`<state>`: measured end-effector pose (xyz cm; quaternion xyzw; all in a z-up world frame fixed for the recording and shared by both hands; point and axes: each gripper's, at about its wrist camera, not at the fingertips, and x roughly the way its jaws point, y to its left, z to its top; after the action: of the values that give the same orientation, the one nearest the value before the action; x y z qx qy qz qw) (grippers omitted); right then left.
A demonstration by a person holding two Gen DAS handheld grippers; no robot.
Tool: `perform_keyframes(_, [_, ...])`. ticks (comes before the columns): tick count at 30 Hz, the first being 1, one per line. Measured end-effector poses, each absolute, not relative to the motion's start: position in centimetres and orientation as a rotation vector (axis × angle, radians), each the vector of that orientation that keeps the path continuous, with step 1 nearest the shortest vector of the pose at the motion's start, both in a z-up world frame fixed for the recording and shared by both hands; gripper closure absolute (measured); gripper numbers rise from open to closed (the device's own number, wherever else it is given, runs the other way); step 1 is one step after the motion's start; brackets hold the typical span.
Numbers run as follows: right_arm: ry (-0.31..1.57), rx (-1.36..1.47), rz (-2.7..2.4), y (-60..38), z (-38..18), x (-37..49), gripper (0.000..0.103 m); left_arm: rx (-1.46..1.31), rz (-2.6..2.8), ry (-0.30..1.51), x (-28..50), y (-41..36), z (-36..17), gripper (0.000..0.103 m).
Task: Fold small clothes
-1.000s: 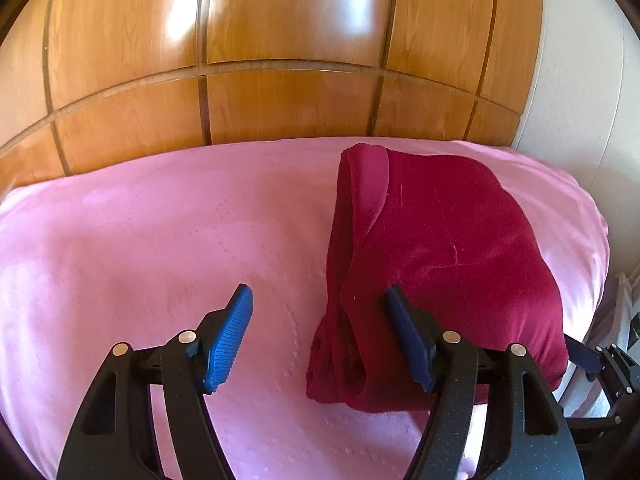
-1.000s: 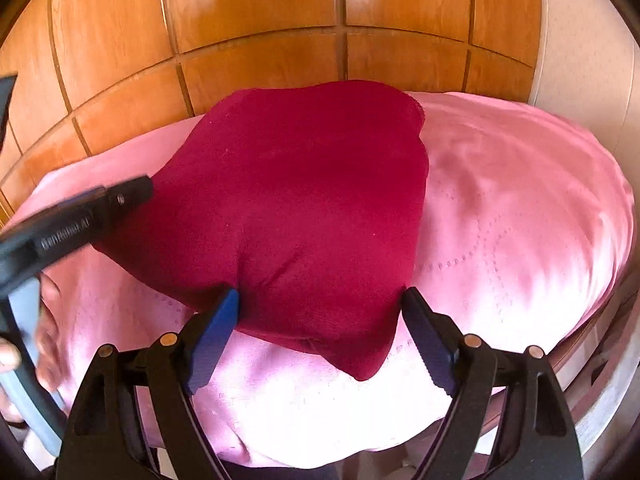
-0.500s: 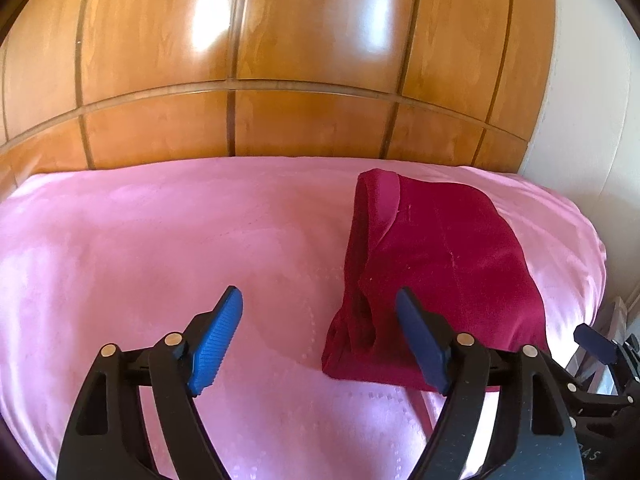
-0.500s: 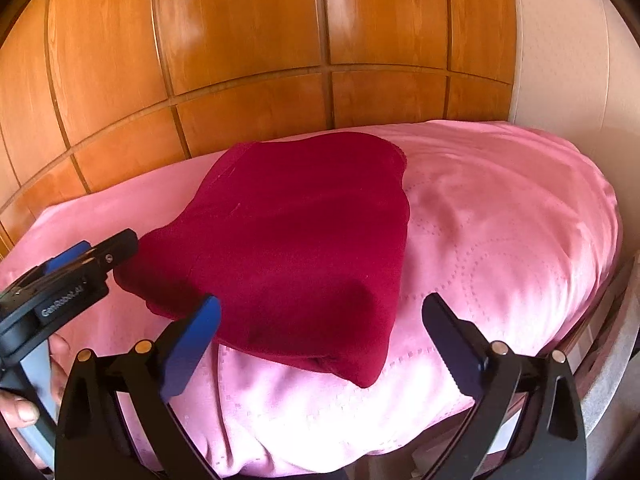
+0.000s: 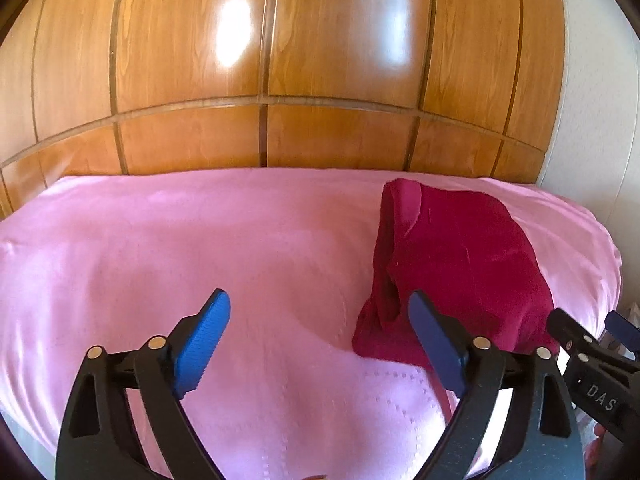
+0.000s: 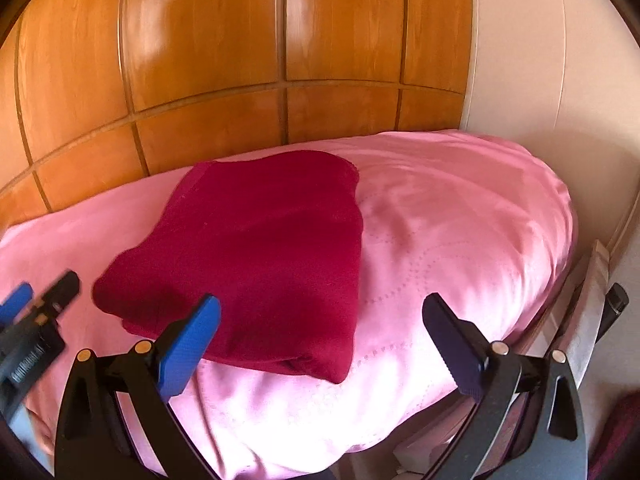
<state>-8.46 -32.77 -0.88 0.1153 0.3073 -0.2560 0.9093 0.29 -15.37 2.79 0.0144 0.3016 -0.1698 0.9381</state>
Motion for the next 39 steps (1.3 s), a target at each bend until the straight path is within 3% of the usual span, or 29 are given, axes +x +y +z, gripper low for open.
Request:
perform_keyframes(7, [0.621, 0.200, -0.545, -32.4, -1.2, -8.8, 0.002, 0.067, -0.340, 0.623, -0.4, -15.8, 2.5, 0.004])
perform_keyframes(39, [0.547, 0.239, -0.519, -33.1, -1.3, -9.1, 0.002, 0.125, -0.302, 0.616, -1.3, -16.6, 2.3, 0.004])
